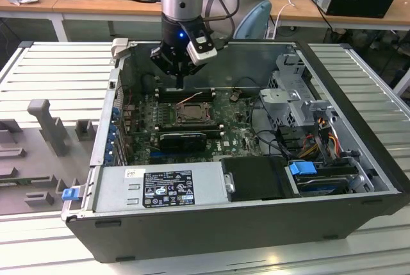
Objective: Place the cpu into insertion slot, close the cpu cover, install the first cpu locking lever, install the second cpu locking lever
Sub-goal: 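Install the first cpu locking lever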
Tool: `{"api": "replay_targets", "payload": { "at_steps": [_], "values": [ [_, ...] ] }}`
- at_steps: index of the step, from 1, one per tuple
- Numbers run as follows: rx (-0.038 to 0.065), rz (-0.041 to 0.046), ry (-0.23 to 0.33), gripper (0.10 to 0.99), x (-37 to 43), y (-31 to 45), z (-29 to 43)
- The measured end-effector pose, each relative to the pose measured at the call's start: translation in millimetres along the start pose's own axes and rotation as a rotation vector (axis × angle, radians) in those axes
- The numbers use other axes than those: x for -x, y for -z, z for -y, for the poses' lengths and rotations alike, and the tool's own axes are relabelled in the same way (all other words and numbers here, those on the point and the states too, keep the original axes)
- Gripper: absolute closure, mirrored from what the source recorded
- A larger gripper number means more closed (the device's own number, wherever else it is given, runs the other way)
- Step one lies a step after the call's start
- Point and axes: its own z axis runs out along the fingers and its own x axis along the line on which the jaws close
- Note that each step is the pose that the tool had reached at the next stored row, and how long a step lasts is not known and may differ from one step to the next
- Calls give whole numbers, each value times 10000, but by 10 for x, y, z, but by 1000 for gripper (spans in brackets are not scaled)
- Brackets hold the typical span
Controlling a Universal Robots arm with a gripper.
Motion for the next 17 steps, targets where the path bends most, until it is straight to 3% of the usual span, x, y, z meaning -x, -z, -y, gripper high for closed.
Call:
{"api": "replay_targets", "payload": {
  "at_steps": [17],
  "values": [
    [0, 0, 0, 980, 70, 1, -3]
  ]
}}
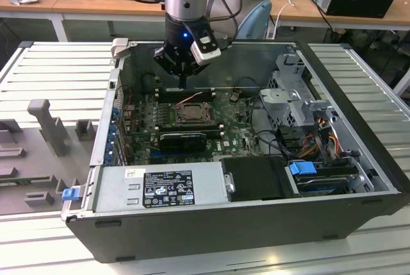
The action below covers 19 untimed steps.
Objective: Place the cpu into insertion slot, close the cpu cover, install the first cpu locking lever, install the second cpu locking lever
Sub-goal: 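Install the first cpu locking lever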
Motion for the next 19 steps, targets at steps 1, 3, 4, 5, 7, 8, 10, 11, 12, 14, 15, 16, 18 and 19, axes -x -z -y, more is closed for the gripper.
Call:
{"api": "replay_targets", "payload": {
  "at_steps": [1, 3, 4, 5, 7, 8, 10, 11, 12, 14, 15, 16, 18, 19],
  "values": [
    [0, 0, 0, 980, 3, 0, 0],
    [0, 0, 0, 980, 10, 0, 0],
    [0, 0, 0, 980, 16, 0, -1],
    [0, 0, 0, 980, 18, 0, -1],
    [0, 0, 0, 980, 25, 0, -1],
    [0, 0, 0, 980, 31, -1, -1],
    [0, 1, 0, 980, 39, -1, -2],
    [0, 0, 0, 980, 42, -1, -2],
    [0, 0, -1, 980, 46, -1, -2],
    [0, 0, 0, 980, 54, -1, -2],
    [0, 1, 0, 980, 57, -1, -2],
    [0, 0, 0, 980, 59, -1, -3],
    [0, 0, 0, 980, 65, -1, -3],
    [0, 0, 0, 980, 69, -1, -3]
  ]
}}
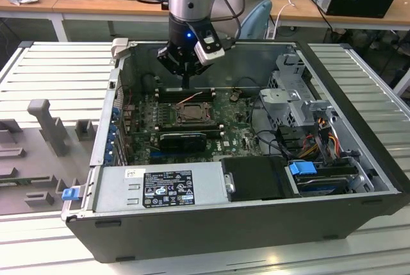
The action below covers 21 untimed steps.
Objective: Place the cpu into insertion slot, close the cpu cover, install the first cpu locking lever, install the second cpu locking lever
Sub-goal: 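Install the first cpu locking lever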
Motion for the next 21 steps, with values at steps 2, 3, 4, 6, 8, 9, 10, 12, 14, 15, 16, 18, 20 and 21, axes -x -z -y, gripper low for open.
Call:
{"api": "replay_targets", "payload": {
  "at_steps": [2, 3, 4, 6, 8, 9, 10, 12, 14, 15, 16, 18, 20, 21],
  "values": [
    [0, 0, 0, 980, 8, 0, 0],
    [1, 0, 0, 980, 13, 0, -1],
    [1, 0, 1, 980, 21, 0, -1],
    [41, 0, 2, 980, 37, -3, 0],
    [167, -7, 3, 980, 39, -4, 2],
    [287, -13, 4, 980, 39, -6, 4],
    [406, -19, 5, 980, 40, -8, 4],
    [639, -27, 22, 980, 44, -34, 9],
    [632, -52, 297, 980, 46, -89, 19],
    [631, -59, 402, 980, 45, -118, 26],
    [628, -66, 469, 980, 45, -140, 27],
    [626, -77, 614, 980, 47, -173, 28],
    [610, -97, 871, 980, 56, -205, 30],
    [598, -106, 963, 980, 64, -217, 29]
  ]
}}
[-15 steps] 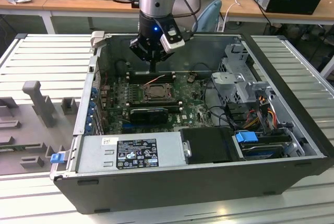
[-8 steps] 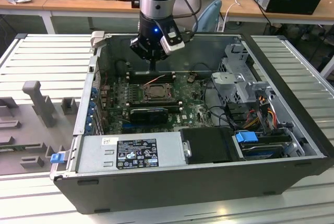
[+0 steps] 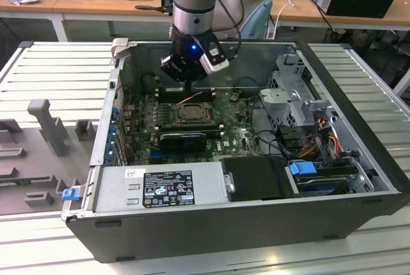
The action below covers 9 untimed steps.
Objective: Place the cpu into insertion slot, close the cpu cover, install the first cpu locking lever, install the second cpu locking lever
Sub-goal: 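Install the first cpu locking lever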
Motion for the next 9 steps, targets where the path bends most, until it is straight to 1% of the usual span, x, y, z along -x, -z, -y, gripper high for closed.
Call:
{"api": "replay_targets", "payload": {
  "at_steps": [1, 2, 6, 9],
  "values": [
    [-5, -8, 73, 980, 45, -26, 4],
    [-6, -8, 74, 980, 70, -45, 6],
    [-6, -8, 73, 980, 128, -81, 5],
    [-5, -8, 74, 980, 164, -116, -9]
  ]
}}
